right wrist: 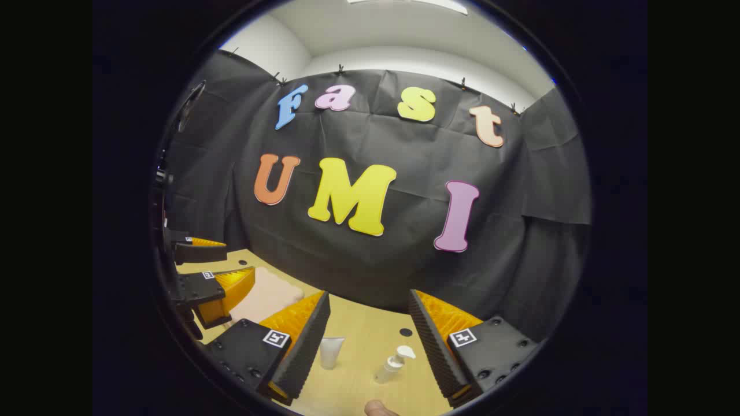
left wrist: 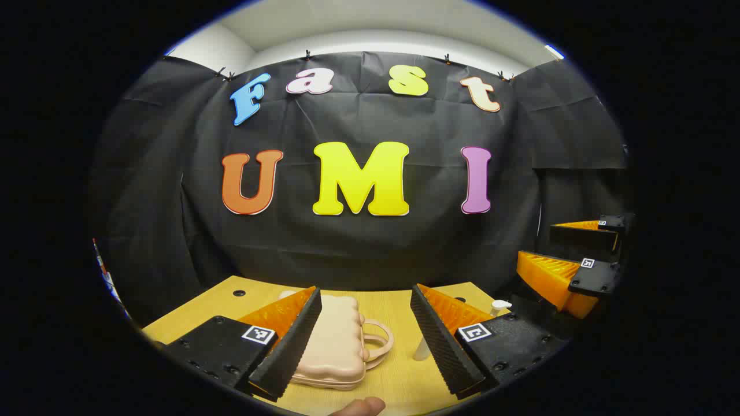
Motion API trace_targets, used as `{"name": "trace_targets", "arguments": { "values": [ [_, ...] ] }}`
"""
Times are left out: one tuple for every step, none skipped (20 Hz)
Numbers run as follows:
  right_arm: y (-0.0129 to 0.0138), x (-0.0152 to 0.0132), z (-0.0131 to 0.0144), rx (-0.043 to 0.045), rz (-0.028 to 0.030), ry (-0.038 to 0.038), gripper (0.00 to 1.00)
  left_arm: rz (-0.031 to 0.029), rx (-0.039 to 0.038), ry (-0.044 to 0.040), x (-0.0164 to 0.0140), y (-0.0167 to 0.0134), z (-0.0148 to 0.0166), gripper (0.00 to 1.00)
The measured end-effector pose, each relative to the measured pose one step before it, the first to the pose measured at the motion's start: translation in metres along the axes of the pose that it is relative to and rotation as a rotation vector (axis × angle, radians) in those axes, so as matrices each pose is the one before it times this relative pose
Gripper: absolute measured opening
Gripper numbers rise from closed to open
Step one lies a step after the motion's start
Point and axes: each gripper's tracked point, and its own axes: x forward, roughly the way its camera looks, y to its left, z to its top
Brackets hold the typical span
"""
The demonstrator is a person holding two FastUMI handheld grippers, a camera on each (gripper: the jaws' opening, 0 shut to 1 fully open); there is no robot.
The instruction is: First open the suitcase, pack the skin care products into it, and then close the suitcase.
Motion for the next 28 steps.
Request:
{"name": "trace_targets", "arguments": {
  "values": [
    [-0.00179, -0.00166, -0.00249, 0.01317, 0.00100, 0.00773, 0.81, 0.00060, 0.01135, 0.00351, -0.00201, -0.00083, -0.00185, 0.99],
    [-0.00175, -0.00040, -0.00373, 0.00890, -0.00098, 0.01034, 0.81, 0.00363, 0.01165, 0.00621, -0.00146, -0.00013, -0.00143, 0.99],
    [-0.00246, -0.00010, -0.00341, 0.00514, -0.00324, 0.00911, 0.81, 0.00131, 0.00339, 0.00151, -0.00124, -0.00080, -0.00098, 0.99],
    [-0.00152, -0.00053, -0.00233, 0.00442, -0.00099, 0.00482, 0.81, -0.00385, -0.00381, -0.00186, -0.00097, -0.00296, 0.00106, 0.99],
    [-0.00258, -0.00040, -0.00048, 0.00298, -0.00317, 0.00146, 0.82, -0.00277, -0.00097, -0.00129, -0.00101, -0.00307, 0.00033, 0.99],
    [-0.00249, -0.00038, -0.00194, 0.00151, -0.00573, 0.00520, 0.82, -0.00258, 0.00394, 0.00386, -0.00028, -0.00331, -0.00160, 0.99],
    [-0.00151, -0.00031, -0.00191, 0.00469, -0.00377, 0.00702, 0.81, -0.00352, 0.00472, 0.00508, -0.00073, -0.00219, -0.00174, 0.99],
    [-0.00039, -0.00091, -0.00256, 0.00569, 0.00239, 0.00581, 0.81, -0.00461, 0.00139, 0.00256, -0.00123, -0.00275, -0.00106, 0.99],
    [0.00033, -0.00027, -0.00279, -0.00030, 0.00254, 0.00614, 0.81, -0.00485, -0.00006, -0.00200, -0.00155, -0.00219, 0.00040, 0.99],
    [-0.00017, 0.00002, -0.00221, -0.00473, 0.00017, 0.00570, 0.81, -0.00217, 0.00337, -0.00233, -0.00065, -0.00106, 0.00025, 0.99],
    [-0.00049, -0.00026, -0.00137, -0.00092, 0.00099, 0.00369, 0.82, 0.00064, 0.00560, 0.00026, -0.00046, 0.00069, -0.00135, 0.99],
    [-0.00119, -0.00138, -0.00075, 0.00236, 0.00124, 0.00113, 0.81, 0.00175, 0.00285, 0.00479, 0.00137, -0.00003, -0.00141, 0.99],
    [-0.00124, -0.00038, -0.00045, 0.00179, -0.00035, 0.00035, 0.81, 0.00127, -0.00327, 0.00573, 0.00028, -0.00029, -0.00242, 0.99],
    [-0.00100, 0.00033, -0.00100, -0.00043, -0.00116, 0.00139, 0.81, 0.00053, -0.00536, 0.00279, 0.00099, -0.00021, -0.00013, 0.99],
    [-0.00159, 0.00063, -0.00077, -0.00088, -0.00171, 0.00277, 0.81, 0.00118, -0.00090, 0.00070, 0.00094, -0.00045, -0.00086, 0.99],
    [-0.00205, 0.00041, -0.00287, -0.00126, -0.00484, 0.00568, 0.82, 0.00612, 0.00605, -0.00297, 0.00042, 0.00057, 0.00028, 0.99],
    [-0.00237, 0.00021, -0.00251, 0.00190, -0.00472, 0.00684, 0.82, 0.00160, 0.00993, -0.00185, 0.00125, 0.00030, -0.00023, 0.99],
    [-0.00158, -0.00010, -0.00288, 0.00275, -0.00282, 0.00632, 0.82, 0.00231, 0.01311, -0.00366, 0.00145, 0.00002, -0.00055, 0.99],
    [-0.00244, 0.00067, -0.00231, 0.00098, -0.00514, 0.00571, 0.82, 0.00162, 0.01595, -0.00696, 0.00057, 0.00032, -0.00112, 0.99],
    [-0.00286, 0.00009, -0.00269, -0.00063, -0.00600, 0.00539, 0.82, 0.00306, 0.01238, -0.00689, 0.00199, 0.00062, -0.00166, 0.99],
    [-0.00302, -0.00001, -0.00184, -0.00023, -0.00790, 0.00635, 0.81, 0.00368, 0.00993, 0.00540, 0.00266, 0.00214, -0.00460, 0.99],
    [-0.00350, 0.00126, -0.00364, 0.00121, -0.00683, 0.00749, 0.81, 0.00176, 0.00319, 0.01198, 0.00222, 0.00135, -0.00733, 0.99],
    [-0.00373, 0.00047, -0.00195, 0.00341, -0.00774, 0.00632, 0.81, 0.00337, 0.00482, 0.00603, 0.00233, 0.00110, -0.00663, 0.99],
    [-0.00344, 0.00085, -0.00261, 0.00325, -0.00877, 0.00621, 0.81, 0.00743, 0.01877, 0.00117, 0.00287, 0.00274, -0.00574, 0.99],
    [-0.00417, -0.00006, -0.00282, 0.00325, -0.00874, 0.00610, 0.81, 0.00679, 0.02760, 0.00002, 0.00354, 0.00310, -0.00578, 0.99],
    [-0.00446, 0.00014, -0.00411, 0.00241, -0.00975, 0.00687, 0.81, 0.00596, 0.03892, -0.00294, 0.00468, 0.00226, -0.00650, 0.99],
    [-0.00514, -0.00017, -0.00412, 0.00214, -0.01026, 0.00923, 0.81, -0.00030, 0.04356, 0.00216, 0.00667, 0.00190, -0.00840, 0.99],
    [-0.00477, 0.00045, -0.00417, 0.00324, -0.01065, 0.00960, 0.81, -0.00351, 0.04076, 0.00635, 0.00718, -0.00148, -0.00965, 0.99]
  ]
}}
